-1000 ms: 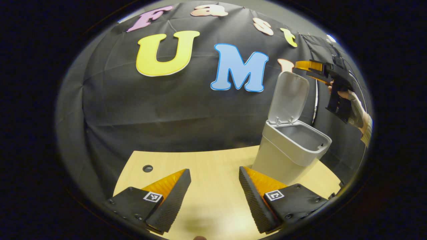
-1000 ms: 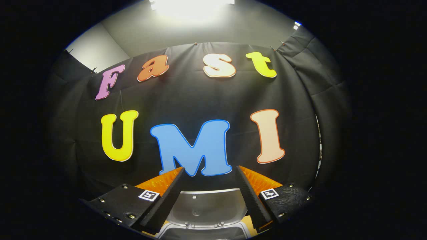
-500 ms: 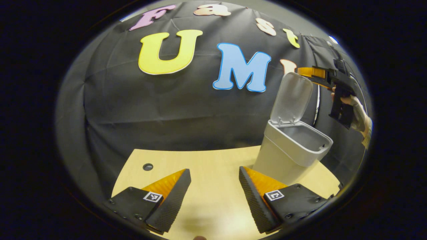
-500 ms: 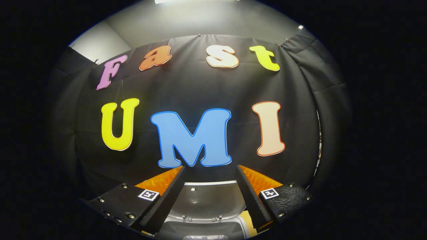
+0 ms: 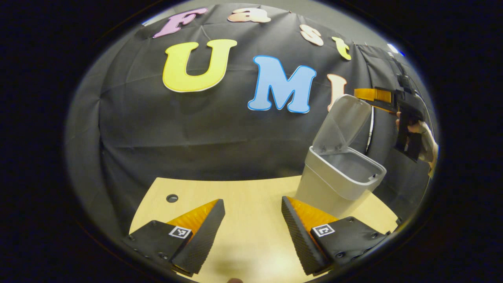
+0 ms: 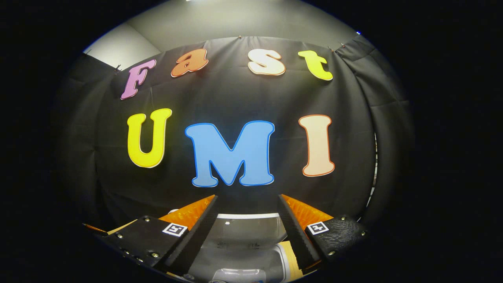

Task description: Press the lid of the desktop garbage bin to open it, pick up the crumpled paper on the desktop and throw it into the bin, then pick up the pop can on the desktop and drop it into the bin, and finally close the garbage bin lid.

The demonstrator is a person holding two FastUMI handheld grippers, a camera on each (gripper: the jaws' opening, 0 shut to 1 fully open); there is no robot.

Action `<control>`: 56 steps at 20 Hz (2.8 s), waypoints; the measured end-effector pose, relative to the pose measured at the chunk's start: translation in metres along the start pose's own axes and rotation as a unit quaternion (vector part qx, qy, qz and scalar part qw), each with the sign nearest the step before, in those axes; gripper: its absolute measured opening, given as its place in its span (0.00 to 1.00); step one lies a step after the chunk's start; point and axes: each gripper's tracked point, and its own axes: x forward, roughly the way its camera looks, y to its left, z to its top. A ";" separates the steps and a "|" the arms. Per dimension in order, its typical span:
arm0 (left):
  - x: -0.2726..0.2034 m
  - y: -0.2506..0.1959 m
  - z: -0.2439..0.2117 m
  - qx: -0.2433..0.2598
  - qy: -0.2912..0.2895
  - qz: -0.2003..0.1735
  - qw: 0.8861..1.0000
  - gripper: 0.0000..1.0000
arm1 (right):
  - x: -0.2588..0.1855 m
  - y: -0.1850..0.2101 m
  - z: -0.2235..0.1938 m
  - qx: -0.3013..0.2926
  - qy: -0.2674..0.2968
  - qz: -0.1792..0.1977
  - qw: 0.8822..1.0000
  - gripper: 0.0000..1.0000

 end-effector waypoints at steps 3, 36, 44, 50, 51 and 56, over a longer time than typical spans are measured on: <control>-0.007 -0.005 -0.002 -0.002 -0.001 -0.003 1.000 0.96 | -0.013 0.001 -0.006 0.000 0.012 0.003 1.000 1.00; -0.027 -0.014 -0.023 -0.021 -0.004 0.019 1.000 0.96 | -0.083 0.007 -0.164 -0.015 0.159 0.021 0.987 0.96; -0.025 -0.014 -0.028 -0.020 0.000 0.017 1.000 0.96 | -0.084 0.007 -0.168 -0.012 0.146 0.019 0.989 0.96; -0.025 -0.018 -0.033 -0.027 0.002 0.015 1.000 0.96 | -0.088 0.002 -0.166 -0.008 0.153 0.020 0.988 0.96; -0.025 -0.019 -0.032 -0.026 0.002 0.014 1.000 0.96 | -0.088 0.002 -0.166 -0.005 0.155 0.019 0.988 0.96; -0.027 -0.018 -0.026 -0.012 -0.007 0.018 1.000 0.96 | -0.090 0.000 -0.165 0.005 0.144 0.015 0.989 0.96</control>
